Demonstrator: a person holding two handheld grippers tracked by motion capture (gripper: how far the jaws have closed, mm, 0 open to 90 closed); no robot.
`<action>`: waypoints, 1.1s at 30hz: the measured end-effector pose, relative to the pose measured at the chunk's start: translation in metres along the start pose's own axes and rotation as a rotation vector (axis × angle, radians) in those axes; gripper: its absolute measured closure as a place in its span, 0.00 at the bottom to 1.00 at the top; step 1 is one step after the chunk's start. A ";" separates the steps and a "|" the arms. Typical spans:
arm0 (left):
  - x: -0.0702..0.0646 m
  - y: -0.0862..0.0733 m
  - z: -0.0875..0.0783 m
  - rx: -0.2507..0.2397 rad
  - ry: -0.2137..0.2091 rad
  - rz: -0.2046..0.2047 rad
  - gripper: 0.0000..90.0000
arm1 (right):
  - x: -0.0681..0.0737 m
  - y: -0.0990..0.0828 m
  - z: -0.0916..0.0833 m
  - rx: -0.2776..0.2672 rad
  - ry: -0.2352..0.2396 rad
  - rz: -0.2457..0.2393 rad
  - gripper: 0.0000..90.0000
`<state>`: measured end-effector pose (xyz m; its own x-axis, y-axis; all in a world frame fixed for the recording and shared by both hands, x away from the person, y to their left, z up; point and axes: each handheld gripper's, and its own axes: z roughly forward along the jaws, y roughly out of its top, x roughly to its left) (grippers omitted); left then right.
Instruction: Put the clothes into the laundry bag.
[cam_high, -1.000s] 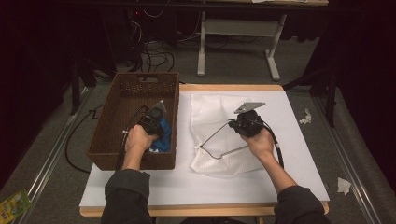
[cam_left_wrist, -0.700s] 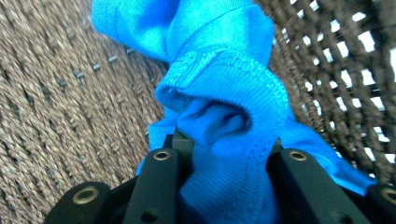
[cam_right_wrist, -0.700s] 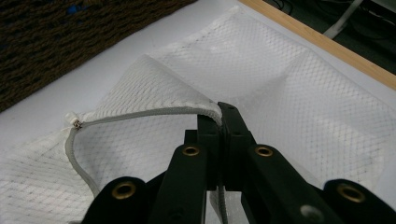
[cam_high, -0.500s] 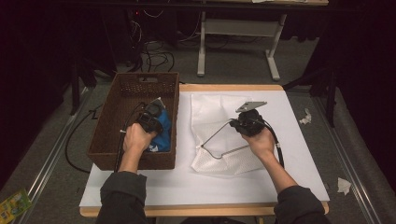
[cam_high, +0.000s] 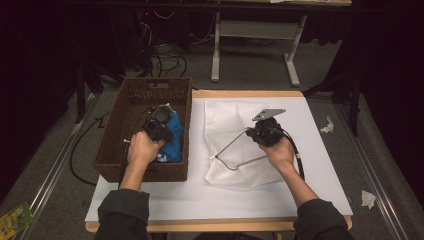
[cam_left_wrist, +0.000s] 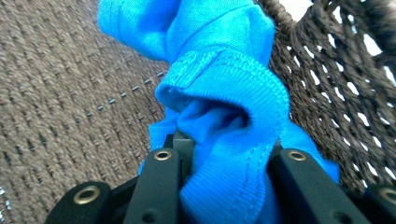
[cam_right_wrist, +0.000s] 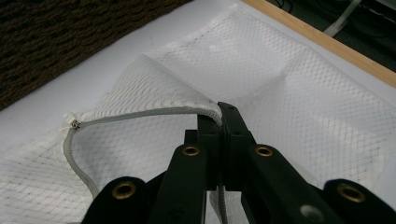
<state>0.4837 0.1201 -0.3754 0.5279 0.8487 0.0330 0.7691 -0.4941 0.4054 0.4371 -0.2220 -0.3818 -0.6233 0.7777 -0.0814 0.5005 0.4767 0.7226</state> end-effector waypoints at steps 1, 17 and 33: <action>0.000 -0.001 -0.002 -0.012 0.005 -0.002 0.79 | 0.000 0.000 0.000 0.000 0.001 0.000 0.99; 0.001 -0.002 -0.022 -0.067 0.004 -0.008 0.79 | 0.001 0.000 0.000 -0.002 -0.009 -0.011 0.99; 0.005 -0.004 -0.047 -0.168 -0.044 -0.028 0.79 | 0.003 0.000 0.002 0.005 -0.008 -0.015 0.99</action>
<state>0.4659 0.1350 -0.3346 0.5251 0.8508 -0.0194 0.7150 -0.4287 0.5523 0.4363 -0.2190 -0.3839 -0.6263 0.7735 -0.0977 0.4937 0.4905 0.7181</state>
